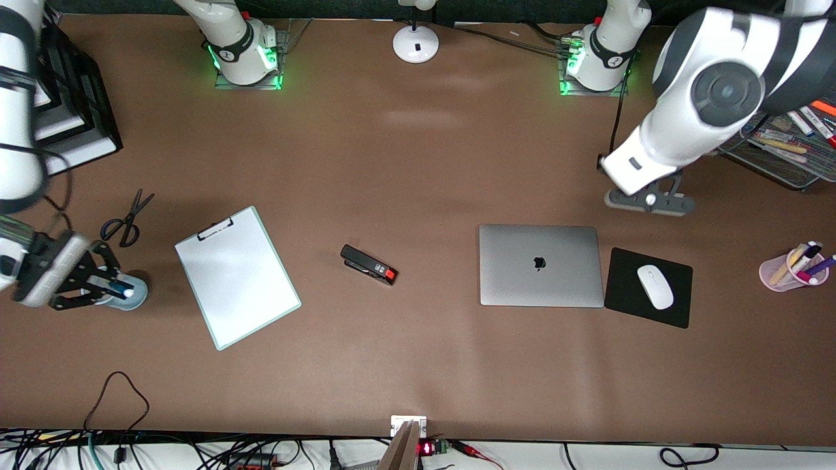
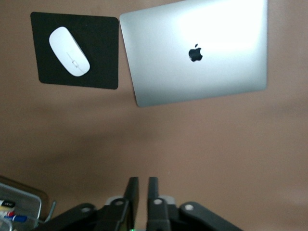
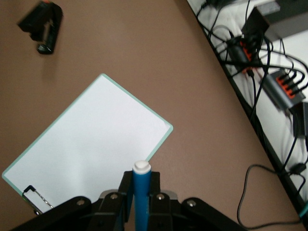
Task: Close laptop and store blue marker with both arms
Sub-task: 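Carry the blue marker with the right gripper over the light blue cup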
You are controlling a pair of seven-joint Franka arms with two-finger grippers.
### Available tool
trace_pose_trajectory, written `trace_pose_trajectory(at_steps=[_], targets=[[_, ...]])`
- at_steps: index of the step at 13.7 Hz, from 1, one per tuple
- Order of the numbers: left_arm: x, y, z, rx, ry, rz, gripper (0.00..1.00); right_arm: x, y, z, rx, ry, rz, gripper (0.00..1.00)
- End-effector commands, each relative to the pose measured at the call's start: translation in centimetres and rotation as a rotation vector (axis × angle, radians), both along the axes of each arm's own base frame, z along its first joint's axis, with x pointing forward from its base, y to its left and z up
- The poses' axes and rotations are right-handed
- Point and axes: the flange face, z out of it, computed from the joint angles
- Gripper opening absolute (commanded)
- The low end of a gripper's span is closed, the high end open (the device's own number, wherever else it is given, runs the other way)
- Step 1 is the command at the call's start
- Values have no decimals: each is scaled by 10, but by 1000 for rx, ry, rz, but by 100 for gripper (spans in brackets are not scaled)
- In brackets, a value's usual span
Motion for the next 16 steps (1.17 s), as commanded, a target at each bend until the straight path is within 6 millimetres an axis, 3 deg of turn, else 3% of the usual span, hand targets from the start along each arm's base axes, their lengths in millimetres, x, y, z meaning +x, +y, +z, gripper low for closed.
trace_pose_trajectory(at_steps=[1, 4, 7, 10, 13, 16], targets=[[-1, 11, 36, -41, 11, -41, 100, -3, -27, 1, 131, -28, 47, 5], [2, 35, 61, -71, -13, -61, 100, -7, -68, -12, 197, -101, 55, 5], [-6, 73, 88, -79, -60, -74, 100, -8, -96, -27, 222, -98, 66, 5], [-2, 113, 94, -120, -79, -39, 100, -1, -113, -46, 263, -116, 59, 5], [6, 124, 99, -124, -144, -14, 100, -8, -134, -69, 281, -113, 64, 5], [15, 122, 101, -120, -217, 37, 100, -16, -144, -77, 328, -122, 97, 5]])
